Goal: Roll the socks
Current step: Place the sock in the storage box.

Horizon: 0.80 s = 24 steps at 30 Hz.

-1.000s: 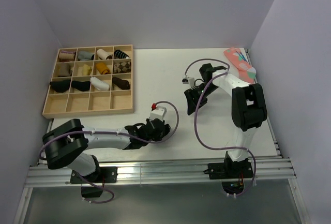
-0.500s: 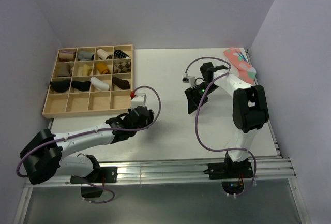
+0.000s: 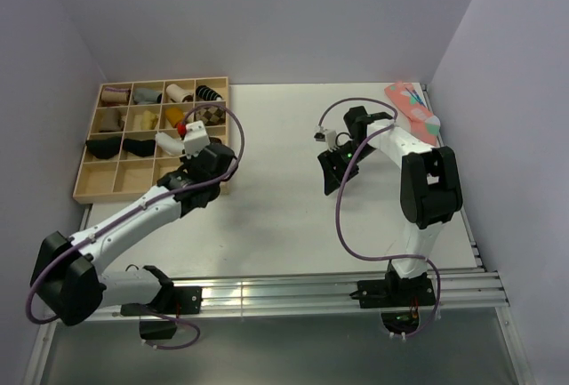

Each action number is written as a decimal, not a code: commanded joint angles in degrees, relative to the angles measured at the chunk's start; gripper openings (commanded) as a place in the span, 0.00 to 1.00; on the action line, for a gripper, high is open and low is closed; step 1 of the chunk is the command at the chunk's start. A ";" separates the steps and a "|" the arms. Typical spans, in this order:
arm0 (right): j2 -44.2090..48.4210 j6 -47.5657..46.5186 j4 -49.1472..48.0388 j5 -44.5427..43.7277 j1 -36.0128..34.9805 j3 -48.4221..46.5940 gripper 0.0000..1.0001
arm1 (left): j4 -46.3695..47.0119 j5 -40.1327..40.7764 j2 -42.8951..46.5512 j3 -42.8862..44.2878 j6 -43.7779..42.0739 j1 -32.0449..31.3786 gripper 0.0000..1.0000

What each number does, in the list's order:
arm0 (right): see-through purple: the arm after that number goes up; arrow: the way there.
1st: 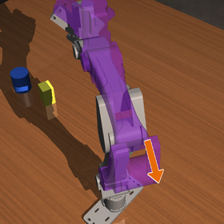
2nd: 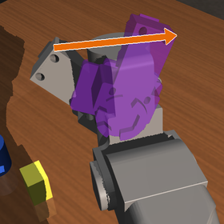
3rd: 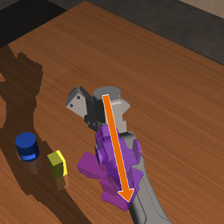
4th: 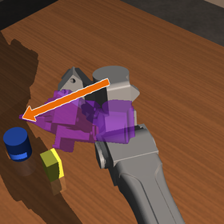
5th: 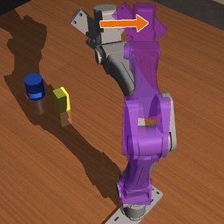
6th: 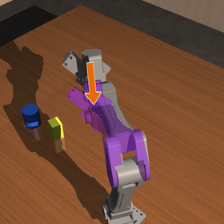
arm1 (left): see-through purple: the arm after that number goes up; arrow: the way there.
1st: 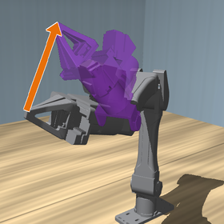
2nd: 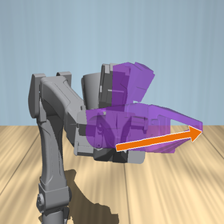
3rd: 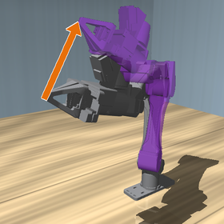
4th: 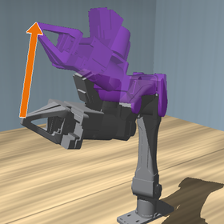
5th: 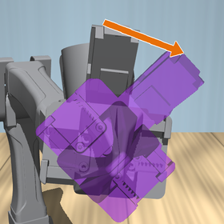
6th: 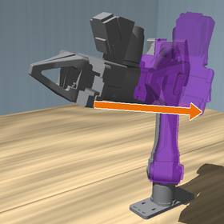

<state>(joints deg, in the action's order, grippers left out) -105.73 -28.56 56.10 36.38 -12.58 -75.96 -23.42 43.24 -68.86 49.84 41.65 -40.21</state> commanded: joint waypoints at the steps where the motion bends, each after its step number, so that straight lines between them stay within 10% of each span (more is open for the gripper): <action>1: 3.34 0.61 -1.78 -0.78 0.19 -1.29 0.60 | -6.81 8.43 -4.77 4.90 1.51 2.85 0.00; 24: 5.63 -1.15 -1.95 -2.19 0.10 1.78 0.59 | -5.58 10.38 -31.24 13.70 2.03 7.25 0.00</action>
<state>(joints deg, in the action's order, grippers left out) -103.37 -28.64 54.92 34.85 -12.58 -74.85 -31.24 55.35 -98.87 60.99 43.68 -33.30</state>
